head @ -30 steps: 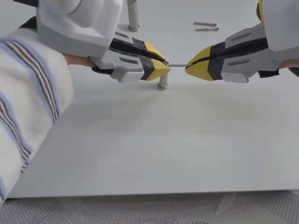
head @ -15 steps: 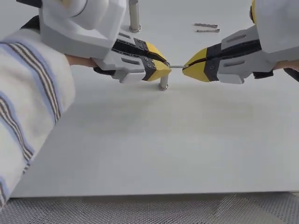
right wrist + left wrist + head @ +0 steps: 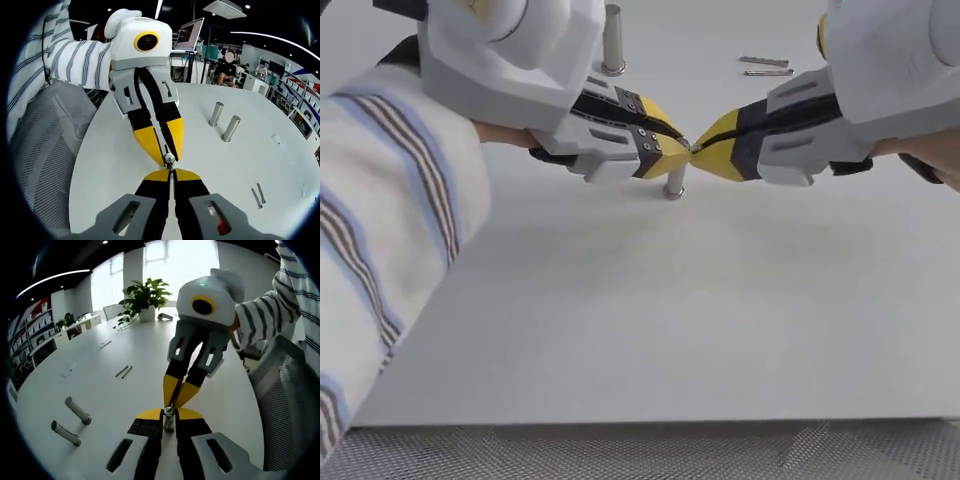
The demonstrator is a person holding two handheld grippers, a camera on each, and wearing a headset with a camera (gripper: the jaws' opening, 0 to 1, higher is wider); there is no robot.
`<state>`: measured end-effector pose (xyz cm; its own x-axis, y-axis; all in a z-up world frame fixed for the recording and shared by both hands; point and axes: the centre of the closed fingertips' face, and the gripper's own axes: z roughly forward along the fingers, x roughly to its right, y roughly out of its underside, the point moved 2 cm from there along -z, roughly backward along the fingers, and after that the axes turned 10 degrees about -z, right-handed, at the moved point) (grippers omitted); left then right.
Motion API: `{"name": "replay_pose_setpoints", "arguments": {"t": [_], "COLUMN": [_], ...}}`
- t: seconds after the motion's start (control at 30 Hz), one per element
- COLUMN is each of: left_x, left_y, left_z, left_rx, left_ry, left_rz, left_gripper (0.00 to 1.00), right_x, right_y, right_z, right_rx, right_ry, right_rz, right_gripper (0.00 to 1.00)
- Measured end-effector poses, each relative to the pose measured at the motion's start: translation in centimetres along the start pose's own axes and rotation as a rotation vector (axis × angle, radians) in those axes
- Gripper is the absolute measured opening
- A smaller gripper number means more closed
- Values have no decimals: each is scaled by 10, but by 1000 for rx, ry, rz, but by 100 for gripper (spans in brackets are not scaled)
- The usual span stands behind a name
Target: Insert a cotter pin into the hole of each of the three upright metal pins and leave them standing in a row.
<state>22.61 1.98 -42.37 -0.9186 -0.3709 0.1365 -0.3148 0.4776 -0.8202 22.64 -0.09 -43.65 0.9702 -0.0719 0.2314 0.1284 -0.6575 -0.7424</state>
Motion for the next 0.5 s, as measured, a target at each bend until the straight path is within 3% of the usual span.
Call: {"name": "replay_pose_setpoints", "arguments": {"t": [0.23,0.5], "left_x": [2,5], "left_y": [-2,-2], "left_z": [-1,-3], "left_rx": [1,-2], "left_ry": [-1,-4], "left_rz": [-13,-16], "left_gripper": [5,5], "right_x": [0,-3], "right_y": [0,4], "right_z": [-1,-6], "right_rx": [7,4], "right_ry": [-5,-4], "right_rz": [-30,-5], "right_gripper": [0,3]}}
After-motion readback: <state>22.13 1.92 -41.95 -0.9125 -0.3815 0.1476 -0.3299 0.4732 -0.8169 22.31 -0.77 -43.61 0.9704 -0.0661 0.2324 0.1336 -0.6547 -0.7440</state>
